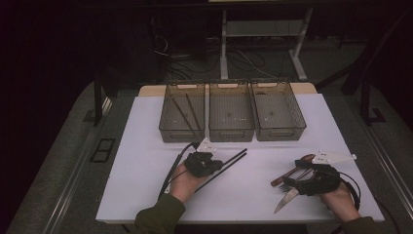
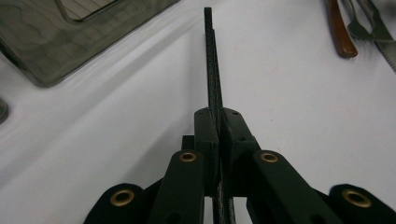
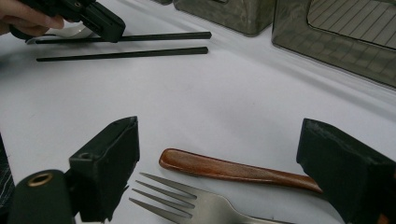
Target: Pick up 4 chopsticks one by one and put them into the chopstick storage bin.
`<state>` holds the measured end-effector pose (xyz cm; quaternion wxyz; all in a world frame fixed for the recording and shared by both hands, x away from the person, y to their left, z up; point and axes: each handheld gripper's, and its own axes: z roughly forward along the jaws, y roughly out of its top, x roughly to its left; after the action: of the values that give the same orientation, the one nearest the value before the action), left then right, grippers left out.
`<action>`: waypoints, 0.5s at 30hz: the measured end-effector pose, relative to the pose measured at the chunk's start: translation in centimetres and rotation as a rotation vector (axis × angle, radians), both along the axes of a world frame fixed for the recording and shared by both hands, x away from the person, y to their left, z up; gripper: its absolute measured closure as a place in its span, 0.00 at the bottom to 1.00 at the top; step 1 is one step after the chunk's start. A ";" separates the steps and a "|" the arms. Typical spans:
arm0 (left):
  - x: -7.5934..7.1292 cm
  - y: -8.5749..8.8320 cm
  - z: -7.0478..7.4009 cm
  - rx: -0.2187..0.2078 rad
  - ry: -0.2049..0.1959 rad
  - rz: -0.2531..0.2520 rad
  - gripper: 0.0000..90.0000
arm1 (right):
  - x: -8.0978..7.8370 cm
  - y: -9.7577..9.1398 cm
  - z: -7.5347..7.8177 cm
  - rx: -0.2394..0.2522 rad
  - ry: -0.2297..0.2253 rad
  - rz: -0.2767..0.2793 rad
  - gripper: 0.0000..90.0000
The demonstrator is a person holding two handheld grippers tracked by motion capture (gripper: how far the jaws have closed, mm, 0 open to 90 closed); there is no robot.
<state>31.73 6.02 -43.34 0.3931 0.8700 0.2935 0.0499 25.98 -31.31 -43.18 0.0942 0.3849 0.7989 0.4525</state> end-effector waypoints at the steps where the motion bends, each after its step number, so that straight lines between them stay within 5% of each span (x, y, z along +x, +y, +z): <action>1: -0.1 0.0 0.1 -0.004 0.002 0.004 0.94 | 0.0 0.0 0.0 0.000 -0.001 -0.001 0.14; 15: -0.2 1.1 2.2 -0.056 -0.009 -0.051 0.94 | 0.0 -0.1 0.1 0.008 0.001 -0.006 0.14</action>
<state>31.54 7.12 -41.18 0.4199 0.8655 0.2709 0.0355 25.97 -31.45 -43.11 0.0935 0.3878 0.7960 0.4553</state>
